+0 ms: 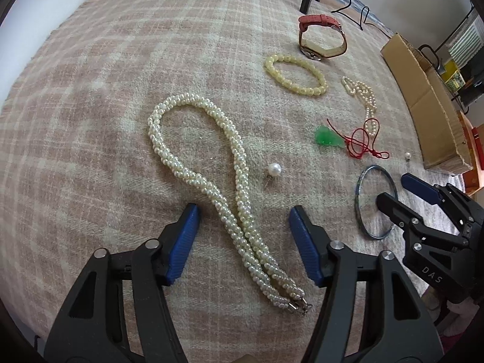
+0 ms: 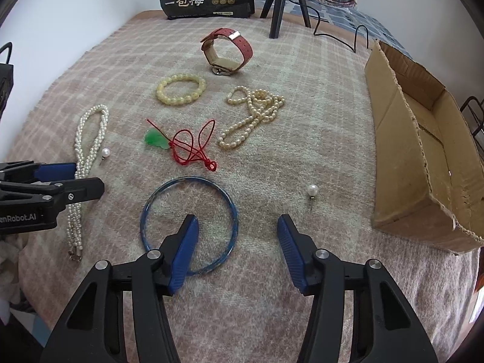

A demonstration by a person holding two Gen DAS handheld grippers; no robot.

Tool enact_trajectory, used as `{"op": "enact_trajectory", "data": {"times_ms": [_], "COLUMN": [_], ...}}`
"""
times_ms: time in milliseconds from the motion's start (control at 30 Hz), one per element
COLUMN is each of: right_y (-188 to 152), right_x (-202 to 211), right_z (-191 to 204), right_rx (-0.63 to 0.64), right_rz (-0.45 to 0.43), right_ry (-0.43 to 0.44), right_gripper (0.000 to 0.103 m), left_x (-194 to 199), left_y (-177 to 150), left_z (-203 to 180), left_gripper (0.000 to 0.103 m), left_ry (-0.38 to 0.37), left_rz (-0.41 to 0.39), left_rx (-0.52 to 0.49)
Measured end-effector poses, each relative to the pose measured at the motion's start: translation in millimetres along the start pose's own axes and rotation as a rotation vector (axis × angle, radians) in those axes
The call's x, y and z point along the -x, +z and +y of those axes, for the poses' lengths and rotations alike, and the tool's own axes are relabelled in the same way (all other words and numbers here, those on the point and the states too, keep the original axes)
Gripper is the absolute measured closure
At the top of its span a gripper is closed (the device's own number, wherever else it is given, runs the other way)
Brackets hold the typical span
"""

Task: Organize jewelry
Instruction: 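Grasp the twisted pearl necklace with the left tool while the right tool grasps the dark bangle, then lift and carry the necklace and bangle over the cardboard box with both tools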

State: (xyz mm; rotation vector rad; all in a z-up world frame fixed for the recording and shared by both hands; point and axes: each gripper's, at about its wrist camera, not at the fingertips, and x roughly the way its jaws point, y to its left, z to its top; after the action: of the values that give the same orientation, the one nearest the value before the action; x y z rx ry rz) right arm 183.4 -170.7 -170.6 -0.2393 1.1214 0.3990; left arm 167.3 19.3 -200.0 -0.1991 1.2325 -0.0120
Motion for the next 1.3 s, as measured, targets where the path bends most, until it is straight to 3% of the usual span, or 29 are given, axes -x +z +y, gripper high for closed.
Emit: {"op": "enact_trajectory", "data": {"times_ms": [133,300,467,633,800,967,1133,1300], "right_y": [1,3,3,2,1,3,3,7], "right_x": [-1,-2,-1,3,13,31,38,47], "right_z": [2,8,14,12,12,17,19,18], "right_rx": [-0.003,0.012,0.028,0.016,0.020,0.043,0.050,0.057], "right_rz": [-0.001,-0.001,-0.006,-0.021,-0.052,-0.106,-0.128,-0.158], "right_ry": [0.005,0.032,0.047,0.065,0.070,0.064,0.055,0.042], "right_gripper": [0.058,0.087,0.099,0.100,0.100,0.100,0.100,0.101], "left_x": [-3,-3,-1,7,26,48,49,67], "left_y": [3,5,5,3,-1,-5,-9,-3], "left_z": [0,10,30,49,57,55,48,48], "left_gripper": [0.062,0.082,0.088,0.091,0.097,0.097,0.097,0.097], "left_ry": [0.037,0.031,-0.051,-0.105,-0.109,-0.109,-0.092,-0.125], "left_rz": [-0.025,-0.035,-0.034,-0.037,-0.081,-0.147,-0.161,-0.208], "left_rx": [0.001,0.013,0.067,0.128,0.121,0.085,0.050,0.063]}}
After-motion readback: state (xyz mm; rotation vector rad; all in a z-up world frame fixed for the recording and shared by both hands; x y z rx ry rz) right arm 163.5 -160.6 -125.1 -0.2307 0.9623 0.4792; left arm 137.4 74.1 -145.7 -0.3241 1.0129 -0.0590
